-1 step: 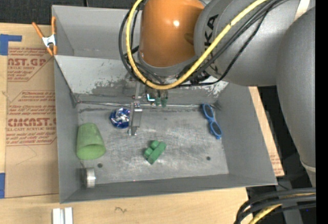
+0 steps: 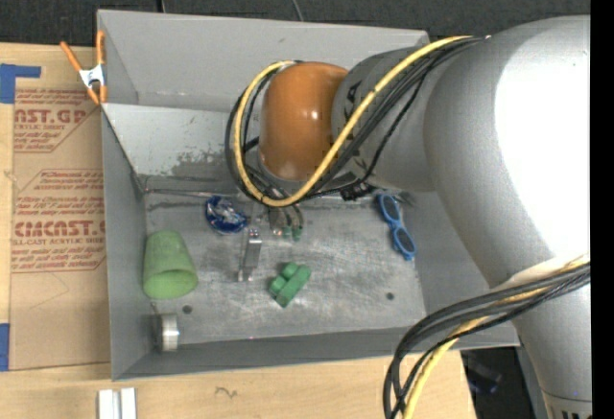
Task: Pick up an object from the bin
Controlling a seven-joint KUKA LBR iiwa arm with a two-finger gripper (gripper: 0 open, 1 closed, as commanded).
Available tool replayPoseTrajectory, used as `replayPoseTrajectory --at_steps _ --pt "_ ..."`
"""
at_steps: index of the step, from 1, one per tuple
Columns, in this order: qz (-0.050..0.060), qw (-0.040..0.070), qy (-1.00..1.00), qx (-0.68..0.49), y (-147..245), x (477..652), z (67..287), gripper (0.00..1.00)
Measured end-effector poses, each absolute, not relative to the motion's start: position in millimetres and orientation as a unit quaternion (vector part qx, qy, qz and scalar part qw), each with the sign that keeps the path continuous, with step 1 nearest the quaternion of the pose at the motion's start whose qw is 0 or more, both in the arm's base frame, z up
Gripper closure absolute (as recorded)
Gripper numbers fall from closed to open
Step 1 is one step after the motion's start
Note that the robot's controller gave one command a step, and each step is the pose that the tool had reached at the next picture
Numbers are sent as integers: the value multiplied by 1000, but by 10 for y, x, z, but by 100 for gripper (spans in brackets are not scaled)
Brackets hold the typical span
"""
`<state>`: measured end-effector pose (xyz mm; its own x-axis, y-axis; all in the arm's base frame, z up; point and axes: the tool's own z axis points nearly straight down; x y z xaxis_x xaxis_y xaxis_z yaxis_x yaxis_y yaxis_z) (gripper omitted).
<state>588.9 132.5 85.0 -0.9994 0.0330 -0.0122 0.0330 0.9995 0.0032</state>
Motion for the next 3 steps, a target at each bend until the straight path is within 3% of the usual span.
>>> replayPoseTrajectory --at_steps 1,2,3 --pt "3 9 998 57 1333 5939 758 0" --pt "5 13 998 58 1346 5958 778 100" --pt "5 11 999 30 1244 5961 775 100"
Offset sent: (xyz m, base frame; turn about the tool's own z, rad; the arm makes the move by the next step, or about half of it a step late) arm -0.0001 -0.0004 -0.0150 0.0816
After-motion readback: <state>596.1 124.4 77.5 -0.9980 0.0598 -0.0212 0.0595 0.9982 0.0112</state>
